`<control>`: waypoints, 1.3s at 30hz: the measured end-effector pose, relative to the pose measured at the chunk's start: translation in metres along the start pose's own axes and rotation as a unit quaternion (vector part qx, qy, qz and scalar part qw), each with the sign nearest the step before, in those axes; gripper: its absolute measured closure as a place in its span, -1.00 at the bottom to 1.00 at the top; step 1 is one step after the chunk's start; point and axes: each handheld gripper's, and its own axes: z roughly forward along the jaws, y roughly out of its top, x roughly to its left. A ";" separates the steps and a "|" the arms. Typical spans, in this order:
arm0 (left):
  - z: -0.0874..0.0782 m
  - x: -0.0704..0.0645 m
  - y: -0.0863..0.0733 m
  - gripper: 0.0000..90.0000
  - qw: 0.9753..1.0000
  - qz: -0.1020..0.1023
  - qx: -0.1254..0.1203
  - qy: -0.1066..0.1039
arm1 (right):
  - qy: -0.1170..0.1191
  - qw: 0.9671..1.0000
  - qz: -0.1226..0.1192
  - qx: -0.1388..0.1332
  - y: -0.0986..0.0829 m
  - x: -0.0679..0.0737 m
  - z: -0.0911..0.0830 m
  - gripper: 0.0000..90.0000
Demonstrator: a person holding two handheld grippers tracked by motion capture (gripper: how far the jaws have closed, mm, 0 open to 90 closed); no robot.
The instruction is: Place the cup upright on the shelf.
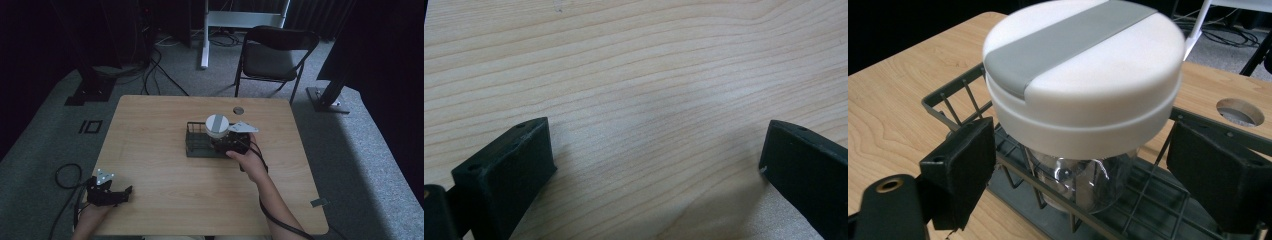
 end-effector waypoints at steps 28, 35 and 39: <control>0.000 0.000 0.000 -0.97 1.000 0.000 0.000 0.000 | 0.007 1.000 0.002 -0.024 -0.018 -0.010 -0.043 -0.73; 0.000 0.000 0.000 -0.97 1.000 0.000 0.000 0.000 | -0.001 1.000 0.001 -0.025 -0.029 -0.017 -0.054 -0.73; 0.000 0.000 0.000 -0.97 1.000 0.000 0.000 0.000 | -0.013 1.000 0.001 -0.019 -0.039 -0.025 -0.061 -0.73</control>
